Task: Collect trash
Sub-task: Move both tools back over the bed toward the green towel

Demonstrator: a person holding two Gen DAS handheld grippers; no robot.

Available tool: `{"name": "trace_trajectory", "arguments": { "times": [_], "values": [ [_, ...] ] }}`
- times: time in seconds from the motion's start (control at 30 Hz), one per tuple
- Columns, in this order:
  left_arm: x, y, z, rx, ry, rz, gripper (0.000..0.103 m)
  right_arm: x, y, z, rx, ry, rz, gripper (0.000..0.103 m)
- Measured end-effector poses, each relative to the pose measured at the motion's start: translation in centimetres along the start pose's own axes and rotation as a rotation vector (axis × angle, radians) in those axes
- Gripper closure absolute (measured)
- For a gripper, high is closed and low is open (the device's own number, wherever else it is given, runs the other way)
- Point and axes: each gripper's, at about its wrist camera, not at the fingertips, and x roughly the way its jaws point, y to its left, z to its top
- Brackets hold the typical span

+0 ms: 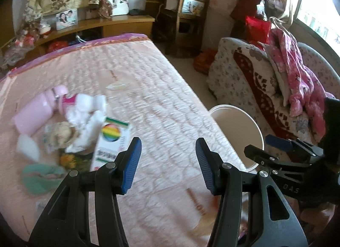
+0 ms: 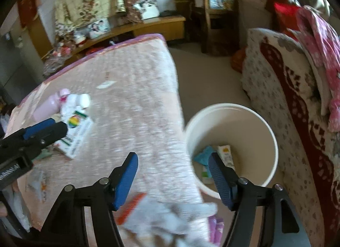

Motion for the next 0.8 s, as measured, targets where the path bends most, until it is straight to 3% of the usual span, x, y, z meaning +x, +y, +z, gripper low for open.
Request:
{"name": "trace_trajectory", "arguments": {
  "times": [0.27, 0.53, 0.8],
  "values": [
    [-2.9, 5.6, -2.0, -0.057, 0.011, 0.033, 0.052, 0.3, 6.0, -0.4, -0.072, 0.017, 0.074, 0.037],
    [-5.5, 13.6, -3.7, -0.136, 0.031, 0.064, 0.051, 1.6, 11.5, -1.5, -0.152, 0.064, 0.138, 0.037],
    [-5.4, 19.5, -5.2, -0.162, 0.049, 0.11, 0.05, 4.4, 15.1, -1.9, -0.182, 0.12, 0.18, 0.036]
  ]
}}
